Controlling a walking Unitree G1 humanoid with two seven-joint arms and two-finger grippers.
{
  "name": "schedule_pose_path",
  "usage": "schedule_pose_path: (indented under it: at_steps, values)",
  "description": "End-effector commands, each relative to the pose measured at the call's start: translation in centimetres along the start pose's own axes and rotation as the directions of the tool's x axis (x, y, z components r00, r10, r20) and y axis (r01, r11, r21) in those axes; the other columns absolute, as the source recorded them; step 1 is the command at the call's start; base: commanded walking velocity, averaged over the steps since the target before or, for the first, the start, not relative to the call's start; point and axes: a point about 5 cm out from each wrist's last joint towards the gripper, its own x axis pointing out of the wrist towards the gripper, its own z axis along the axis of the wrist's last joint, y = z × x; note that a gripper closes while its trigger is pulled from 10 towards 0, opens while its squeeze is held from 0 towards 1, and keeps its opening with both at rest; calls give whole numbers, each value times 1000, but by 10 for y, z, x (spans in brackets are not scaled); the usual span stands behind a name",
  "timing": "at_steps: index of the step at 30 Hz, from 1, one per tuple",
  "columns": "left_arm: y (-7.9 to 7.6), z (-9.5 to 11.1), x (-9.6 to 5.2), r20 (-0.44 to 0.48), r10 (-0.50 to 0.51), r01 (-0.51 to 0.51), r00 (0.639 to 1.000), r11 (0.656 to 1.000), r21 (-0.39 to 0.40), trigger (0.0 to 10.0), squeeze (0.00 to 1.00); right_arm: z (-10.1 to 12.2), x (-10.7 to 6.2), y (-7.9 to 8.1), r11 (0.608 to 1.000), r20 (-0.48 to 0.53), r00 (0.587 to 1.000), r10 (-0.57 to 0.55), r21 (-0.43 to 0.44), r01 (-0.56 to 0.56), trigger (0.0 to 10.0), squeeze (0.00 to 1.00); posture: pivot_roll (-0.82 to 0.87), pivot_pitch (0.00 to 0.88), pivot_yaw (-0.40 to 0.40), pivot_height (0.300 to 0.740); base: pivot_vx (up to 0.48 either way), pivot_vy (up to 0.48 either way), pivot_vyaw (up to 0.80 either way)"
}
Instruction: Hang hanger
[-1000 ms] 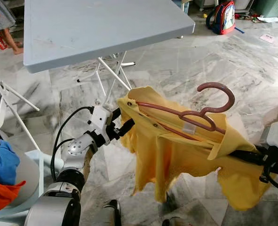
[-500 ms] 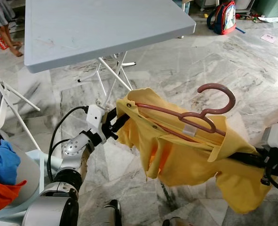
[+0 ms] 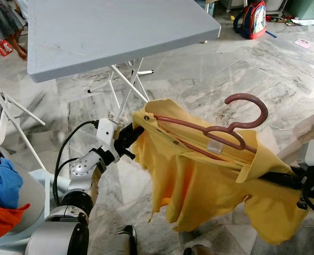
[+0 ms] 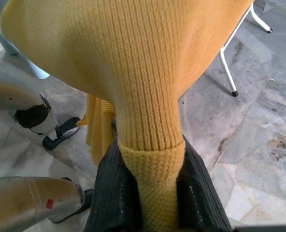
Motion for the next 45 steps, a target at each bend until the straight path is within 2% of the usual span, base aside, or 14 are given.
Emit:
schedule_pose_path:
  at_steps: [1,10,15,17,21,25,33,36,40,42,45]
  values:
    - [2,-2,-2,-15,7,-8,1000,1000,-14,0,0,12,-4,4,999,34,999,26,-44,-25,10000,0,-219,200,59,740,0,0,0]
    - [8,1,-2,-12,65,-65,998,998,-2,0,0,13,-6,4,999,56,998,28,-25,-27,10000,0,-220,199,59,740,0,0,0]
    - [16,3,-6,-1,110,-110,994,994,-28,0,0,12,-6,2,1000,80,996,26,3,-26,10000,0,-216,195,56,740,0,0,0]
    - [24,4,-11,-11,157,-157,988,987,-34,0,0,11,-8,0,1000,93,995,20,19,-22,10000,0,-211,191,52,740,0,0,0]
    - [28,2,-15,-25,183,-184,983,982,-35,0,0,12,-9,-1,999,113,993,17,31,-20,10000,0,-209,192,50,740,0,0,0]
    - [29,-12,-26,-92,211,-215,973,976,-41,0,0,21,-17,-10,999,190,981,-24,50,15,10000,0,-208,194,47,740,0,0,0]
    - [26,-38,-46,-182,258,-276,949,958,-79,0,0,30,-28,-20,996,257,963,-81,65,67,10000,0,-211,193,45,740,0,0,0]
    - [22,-43,-49,-194,255,-276,947,957,-89,0,0,31,-31,-24,994,250,962,-109,57,97,10000,0,-216,191,42,740,0,0,0]
    - [18,-42,-46,-170,254,-273,952,957,-96,0,0,30,-28,-25,993,243,963,-113,59,102,10000,0,-219,192,37,740,0,0,0]
    - [21,-29,-35,-100,268,-277,958,957,-89,0,0,15,-18,-17,998,113,991,-69,22,67,10000,0,-215,193,33,740,0,0,0]
    - [30,-5,-23,7,302,-301,953,951,-74,0,0,-5,-11,-13,999,-6,999,-51,11,51,10000,0,-211,195,30,740,0,0,0]
